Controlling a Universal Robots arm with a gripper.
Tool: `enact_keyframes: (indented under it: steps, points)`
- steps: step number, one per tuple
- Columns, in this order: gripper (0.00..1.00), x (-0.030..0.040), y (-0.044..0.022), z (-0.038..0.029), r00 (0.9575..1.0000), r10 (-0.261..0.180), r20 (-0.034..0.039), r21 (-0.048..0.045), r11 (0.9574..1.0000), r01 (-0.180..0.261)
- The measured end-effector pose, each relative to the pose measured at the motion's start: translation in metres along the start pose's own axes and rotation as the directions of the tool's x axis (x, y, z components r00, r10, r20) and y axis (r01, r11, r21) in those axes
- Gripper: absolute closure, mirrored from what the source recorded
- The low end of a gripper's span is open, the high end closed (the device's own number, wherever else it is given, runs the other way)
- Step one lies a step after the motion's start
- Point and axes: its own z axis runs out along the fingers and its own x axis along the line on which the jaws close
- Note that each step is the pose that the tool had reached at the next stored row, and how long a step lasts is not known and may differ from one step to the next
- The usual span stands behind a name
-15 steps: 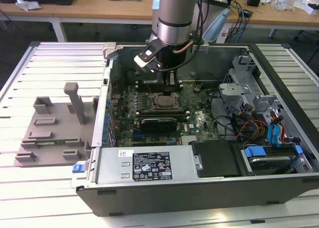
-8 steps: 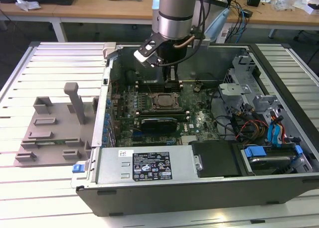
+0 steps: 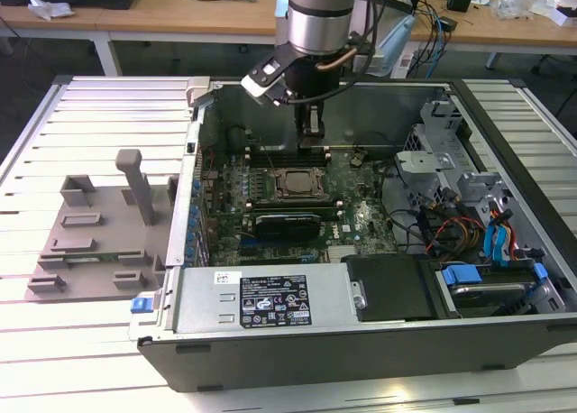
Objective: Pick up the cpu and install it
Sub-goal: 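Close the cpu cover, then install the first cpu locking lever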
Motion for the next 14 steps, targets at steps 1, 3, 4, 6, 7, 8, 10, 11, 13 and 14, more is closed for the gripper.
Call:
enact_keyframes:
  steps: [1,3,4,6,7,8,10,11,13,14]
  points:
    - [0.89,-0.0002,0.0000,-0.0048,1.0000,0.000,0.0000,0.0000,1.0000,0.000]
    - [0.89,-0.0008,-0.0002,-0.0147,1.0000,0.000,0.0000,0.0000,1.0000,0.000]
    - [0.89,-0.0008,-0.0002,-0.0159,1.0000,0.000,-0.0001,-0.0001,1.0000,0.000]
    - [0.89,-0.0009,-0.0002,-0.0161,1.0000,0.000,0.0000,0.0000,1.0000,0.000]
    - [0.89,-0.0009,-0.0002,-0.0161,1.0000,0.000,0.0000,0.0000,1.0000,0.000]
    - [0.89,-0.0009,-0.0002,-0.0161,1.0000,0.000,-0.0001,-0.0001,1.0000,0.000]
    - [0.89,-0.0009,-0.0002,-0.0163,1.0000,0.000,0.0000,0.0000,1.0000,0.000]
    - [0.89,-0.0009,-0.0001,-0.0163,1.0000,0.000,0.0000,0.0000,1.0000,0.000]
    - [0.89,-0.0009,-0.0002,-0.0164,1.0000,0.000,0.0000,0.0000,1.0000,0.000]
    - [0.89,-0.0009,-0.0002,-0.0164,1.0000,0.000,0.0000,0.0000,1.0000,0.000]
